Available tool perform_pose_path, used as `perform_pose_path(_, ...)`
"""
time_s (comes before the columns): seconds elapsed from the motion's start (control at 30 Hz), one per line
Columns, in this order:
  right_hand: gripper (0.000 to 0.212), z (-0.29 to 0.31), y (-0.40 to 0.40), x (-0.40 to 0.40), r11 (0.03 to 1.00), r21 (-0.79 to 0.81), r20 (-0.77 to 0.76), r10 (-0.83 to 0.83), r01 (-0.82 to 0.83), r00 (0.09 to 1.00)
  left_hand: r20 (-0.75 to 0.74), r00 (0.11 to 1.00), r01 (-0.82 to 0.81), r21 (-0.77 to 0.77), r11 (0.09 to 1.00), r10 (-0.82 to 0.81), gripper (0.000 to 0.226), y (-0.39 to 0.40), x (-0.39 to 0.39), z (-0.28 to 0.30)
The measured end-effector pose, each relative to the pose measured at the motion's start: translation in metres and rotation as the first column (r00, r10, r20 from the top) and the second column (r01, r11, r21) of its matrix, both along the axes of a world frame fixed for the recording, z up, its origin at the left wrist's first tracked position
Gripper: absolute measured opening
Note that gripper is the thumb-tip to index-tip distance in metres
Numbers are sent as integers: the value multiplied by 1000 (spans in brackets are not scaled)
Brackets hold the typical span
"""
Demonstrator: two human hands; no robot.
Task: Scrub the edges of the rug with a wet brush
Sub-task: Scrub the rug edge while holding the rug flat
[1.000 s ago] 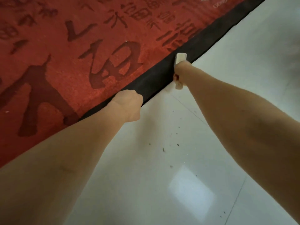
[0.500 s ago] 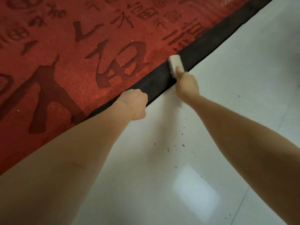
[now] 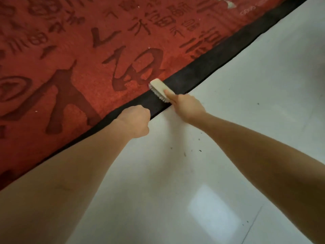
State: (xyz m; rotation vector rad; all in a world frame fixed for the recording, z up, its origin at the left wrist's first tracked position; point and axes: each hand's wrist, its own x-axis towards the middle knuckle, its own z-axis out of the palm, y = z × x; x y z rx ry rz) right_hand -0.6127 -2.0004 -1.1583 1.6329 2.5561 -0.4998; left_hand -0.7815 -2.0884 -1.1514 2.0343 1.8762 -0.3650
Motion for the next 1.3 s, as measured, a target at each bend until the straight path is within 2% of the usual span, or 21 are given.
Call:
perform_pose_path(0.07, 56, 5, -9, -18, 985, -18, -41, -170, 169, 985, -7, 998, -55, -54, 997, 55, 39, -23, -8, -4)
perform_pose_path(0.1, 53, 4, -29, -31, 984, -52, -85, -176, 172, 981, -39, 996, -76, -70, 995, 74, 46, -35, -10, -3)
perform_pose_path(0.13, 51, -1, -56, -43, 989, -98, -119, -124, 113, 985, -77, 994, -85, -81, 993, 79, 51, -47, -12, -2)
perform_pose_path(0.2, 58, -4, -108, -52, 980, -138, -137, 126, -145, 983, -91, 990, -111, -51, 992, 106, 53, -76, -20, 1)
perform_pose_path(0.27, 70, 0, -103, -44, 961, -93, -34, 259, -261, 965, -79, 985, -158, -38, 987, 155, 56, -103, -28, 3)
perform_pose_path(0.33, 68, 7, -68, -42, 988, -40, 60, 151, -149, 987, -76, 980, -191, -85, 978, 185, 61, -128, -40, 2)
perform_pose_path(0.4, 61, 11, -73, -56, 999, -22, 38, -49, 50, 998, -62, 972, -231, -116, 966, 225, 60, -144, -48, 3)
perform_pose_path(0.43, 58, 9, -96, -68, 998, -42, -3, -56, 56, 998, -58, 966, -257, -105, 961, 252, 56, -151, -51, 4)
perform_pose_path(0.47, 57, 5, -123, -79, 996, -86, -43, 5, -8, 999, -52, 962, -272, -98, 957, 268, 51, -155, -53, 5)
perform_pose_path(0.53, 62, 2, -173, -82, 953, -133, -61, 268, -273, 962, -49, 952, -306, -81, 949, 302, 41, -163, -55, 7)
perform_pose_path(0.6, 69, 7, -170, -78, 908, -140, 25, 402, -395, 915, -62, 948, -317, -76, 945, 313, 27, -172, -62, 8)
perform_pose_path(0.67, 68, 13, -136, -82, 953, -61, 121, 301, -296, 946, -95, 933, -355, -96, 930, 346, 19, -190, -73, 10)
perform_pose_path(0.73, 60, 15, -142, -96, 989, -42, 73, 144, -141, 987, -134, 912, -405, -136, 904, 388, 37, -210, -84, 11)
perform_pose_path(0.77, 54, 15, -163, -105, 988, -87, 24, 131, -128, 991, -152, 909, -410, -155, 899, 389, 44, -221, -89, 12)
perform_pose_path(0.83, 52, 9, -212, -117, 936, -196, -42, 289, -291, 956, -166, 916, -393, -179, 902, 366, 48, -239, -100, 15)
perform_pose_path(0.9, 68, 13, -226, -119, 840, -197, -29, 510, -505, 859, -160, 915, -394, -165, 904, 370, 47, -250, -111, 18)
perform_pose_path(0.93, 72, 12, -210, -125, 852, -143, 13, 510, -503, 860, -165, 910, -405, -151, 902, 382, 49, -255, -118, 19)
perform_pose_path(1.03, 65, 20, -174, -138, 975, -53, 16, 218, -217, 976, -129, 906, -420, -142, 896, 404, 59, -268, -123, 17)
perform_pose_path(1.1, 64, 11, -208, -150, 970, -72, -9, 230, -230, 973, -82, 905, -426, -152, 892, 418, 61, -281, -124, 13)
perform_pose_path(1.23, 68, 18, -274, -137, 809, -282, 61, 552, -516, 832, -64, 874, -484, -217, 848, 483, 56, -311, -137, 20)
perform_pose_path(1.3, 68, 36, -285, -130, 659, -402, 107, 723, -635, 682, -129, 851, -525, -247, 814, 510, 46, -330, -148, 39)
